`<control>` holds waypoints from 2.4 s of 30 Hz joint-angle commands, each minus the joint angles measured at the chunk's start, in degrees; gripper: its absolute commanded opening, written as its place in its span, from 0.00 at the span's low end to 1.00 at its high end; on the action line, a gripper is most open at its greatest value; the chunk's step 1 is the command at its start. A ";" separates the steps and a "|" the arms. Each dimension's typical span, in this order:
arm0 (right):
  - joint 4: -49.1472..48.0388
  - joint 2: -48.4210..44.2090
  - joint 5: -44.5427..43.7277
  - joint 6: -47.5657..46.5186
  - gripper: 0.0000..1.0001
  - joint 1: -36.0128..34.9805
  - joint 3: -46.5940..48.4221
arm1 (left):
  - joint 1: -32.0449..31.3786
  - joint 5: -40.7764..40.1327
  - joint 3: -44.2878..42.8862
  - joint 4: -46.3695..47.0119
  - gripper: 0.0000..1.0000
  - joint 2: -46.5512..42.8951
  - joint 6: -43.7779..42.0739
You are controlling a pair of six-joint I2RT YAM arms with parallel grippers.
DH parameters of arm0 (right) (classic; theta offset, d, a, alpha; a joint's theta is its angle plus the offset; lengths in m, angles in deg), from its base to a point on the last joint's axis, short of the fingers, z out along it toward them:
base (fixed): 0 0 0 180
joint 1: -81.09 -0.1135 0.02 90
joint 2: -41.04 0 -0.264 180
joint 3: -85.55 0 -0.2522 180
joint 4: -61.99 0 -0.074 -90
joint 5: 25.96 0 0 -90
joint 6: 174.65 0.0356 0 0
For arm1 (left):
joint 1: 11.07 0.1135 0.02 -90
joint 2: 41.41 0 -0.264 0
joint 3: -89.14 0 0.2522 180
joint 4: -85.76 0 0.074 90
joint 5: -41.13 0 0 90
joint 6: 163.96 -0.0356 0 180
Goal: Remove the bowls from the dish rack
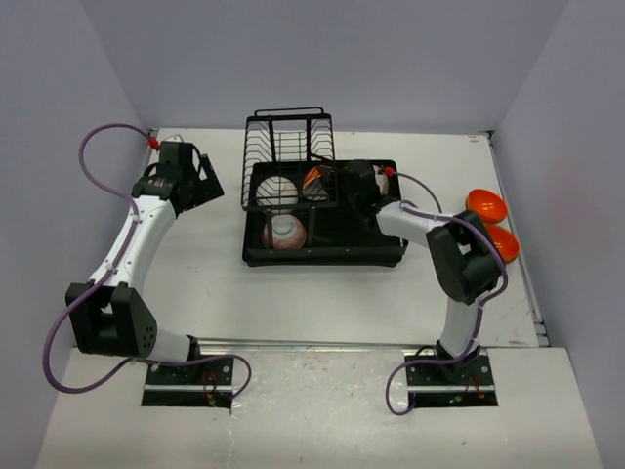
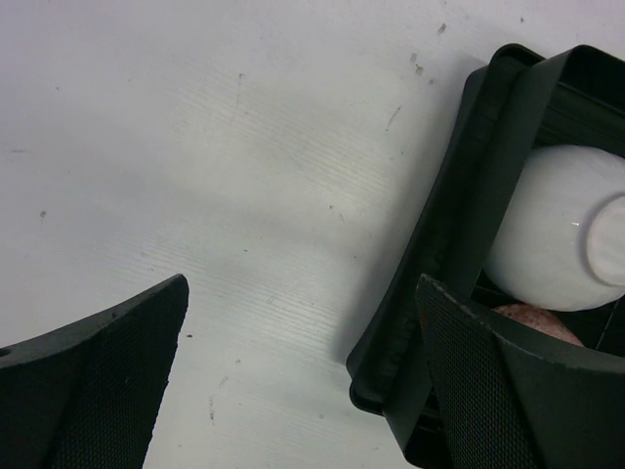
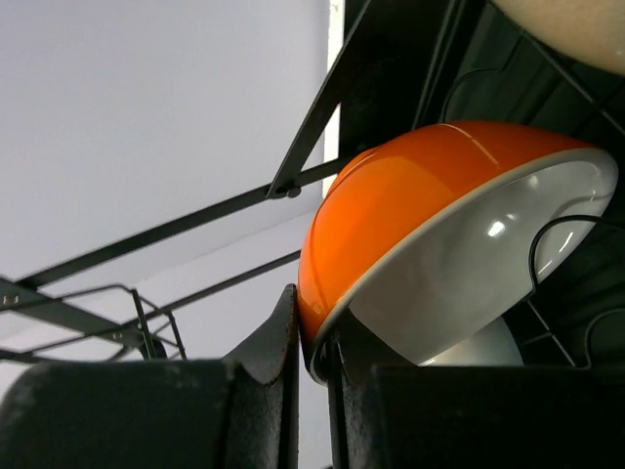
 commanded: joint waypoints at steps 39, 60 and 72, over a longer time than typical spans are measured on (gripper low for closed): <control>8.05 -43.45 19.25 -41.21 0.00 23.44 -19.84 | 2.25 6.27 -2.76 2.64 0.98 3.80 -1.77; 72.08 -42.94 -0.61 -61.20 0.00 47.81 -6.20 | 2.25 6.10 -4.61 2.63 0.98 9.16 0.16; 65.85 -34.42 -0.09 -64.89 0.00 58.44 -12.01 | 2.34 5.66 -8.39 1.49 0.98 14.26 0.43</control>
